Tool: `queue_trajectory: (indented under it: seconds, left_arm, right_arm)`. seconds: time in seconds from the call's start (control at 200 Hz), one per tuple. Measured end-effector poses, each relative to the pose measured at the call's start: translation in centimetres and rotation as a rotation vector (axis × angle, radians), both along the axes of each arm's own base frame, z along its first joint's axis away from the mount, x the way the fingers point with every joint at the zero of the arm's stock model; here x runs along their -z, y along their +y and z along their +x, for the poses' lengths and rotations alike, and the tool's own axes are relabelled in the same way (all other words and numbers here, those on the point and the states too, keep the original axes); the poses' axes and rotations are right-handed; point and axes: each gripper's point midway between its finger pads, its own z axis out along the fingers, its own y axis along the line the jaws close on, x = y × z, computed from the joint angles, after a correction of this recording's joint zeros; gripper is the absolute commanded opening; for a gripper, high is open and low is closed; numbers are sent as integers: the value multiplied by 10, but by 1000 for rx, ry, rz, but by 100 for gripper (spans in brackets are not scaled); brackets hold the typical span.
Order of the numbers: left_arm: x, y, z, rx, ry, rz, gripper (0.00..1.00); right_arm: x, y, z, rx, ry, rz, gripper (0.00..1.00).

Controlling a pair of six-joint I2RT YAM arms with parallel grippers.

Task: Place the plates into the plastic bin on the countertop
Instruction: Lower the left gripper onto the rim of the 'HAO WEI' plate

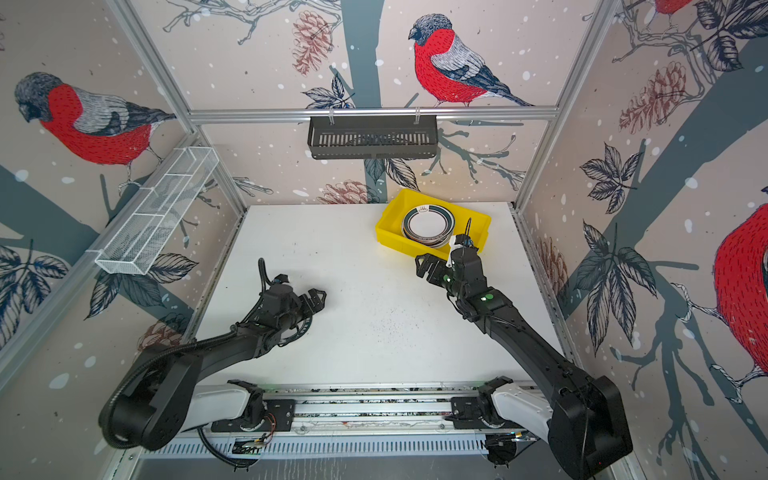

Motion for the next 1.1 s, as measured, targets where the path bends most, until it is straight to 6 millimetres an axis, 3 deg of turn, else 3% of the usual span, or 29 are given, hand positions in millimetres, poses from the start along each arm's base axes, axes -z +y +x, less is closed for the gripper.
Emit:
queue_trajectory:
  seconds: [0.42, 0.62, 0.921, 1.101]
  left_arm:
    - [-2, -37, 40, 159, -21, -6, 98]
    - [-4, -49, 57, 205, -15, 0, 98]
    - [-13, -50, 65, 218, 19, 32, 98]
    - [-24, -35, 63, 166, 26, 104, 98]
  right_arm:
    - [-2, 3, 16, 17, 1, -10, 100]
    - [-16, 8, 29, 27, -21, -10, 100]
    - [-1, 19, 38, 18, 20, -25, 100]
    - [-10, 32, 49, 7, 7, -28, 100]
